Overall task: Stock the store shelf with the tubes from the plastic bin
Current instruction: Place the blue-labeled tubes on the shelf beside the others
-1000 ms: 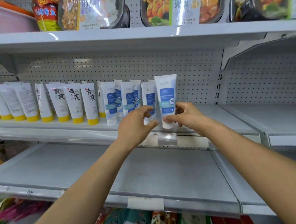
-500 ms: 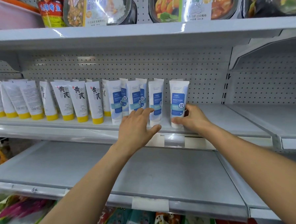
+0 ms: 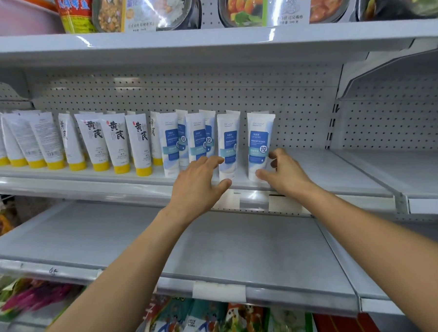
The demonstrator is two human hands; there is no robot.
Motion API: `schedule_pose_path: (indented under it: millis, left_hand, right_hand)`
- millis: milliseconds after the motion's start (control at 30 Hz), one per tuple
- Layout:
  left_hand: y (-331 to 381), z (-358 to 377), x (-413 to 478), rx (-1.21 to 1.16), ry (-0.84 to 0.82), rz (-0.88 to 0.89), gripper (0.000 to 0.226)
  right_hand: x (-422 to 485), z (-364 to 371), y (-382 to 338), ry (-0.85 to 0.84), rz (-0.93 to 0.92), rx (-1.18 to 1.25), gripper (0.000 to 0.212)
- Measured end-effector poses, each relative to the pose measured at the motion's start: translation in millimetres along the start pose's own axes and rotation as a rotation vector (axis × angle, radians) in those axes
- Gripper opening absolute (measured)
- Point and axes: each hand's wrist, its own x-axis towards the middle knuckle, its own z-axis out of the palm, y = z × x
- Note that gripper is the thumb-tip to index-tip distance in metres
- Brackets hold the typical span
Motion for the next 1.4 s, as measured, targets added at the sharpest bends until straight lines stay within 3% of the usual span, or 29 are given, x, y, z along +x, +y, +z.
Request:
schedule_pose_path:
  millis: [133, 233, 533, 833, 1167, 1400]
  left_hand:
    - [1, -10, -24, -0.069, -0.024, -0.018, 0.052]
    - [-2, -18, -52, -0.078, -0.024, -0.024, 0.054]
    - [-43, -73, -137, 0.102, 0.08, -0.077, 0.053]
    - [-159, -150, -205, 0.152, -0.032, -0.338, 0.052]
    - [-373, -253, -283, 0.282, -0.101, -0.576, 0.051]
    - [-498, -269, -329, 0.235, -0.188, -0.728, 0.047]
  right_hand:
    - [-41, -12, 2, 0.059, -0.222, -0.397, 0.054]
    - [-74, -8, 0, 0.003, -0.38, -0.531, 0.056]
    - [-111, 38, -37, -0.162, -0.619, -0.316, 0.049]
    - [-121, 158, -150, -0.317, -0.744, -0.177, 0.051]
    - [-151, 379, -334, -0.504, -0.804, -0.011, 0.049]
    - [-166, 515, -398, -0.641, -0.756, -0.018, 0.046]
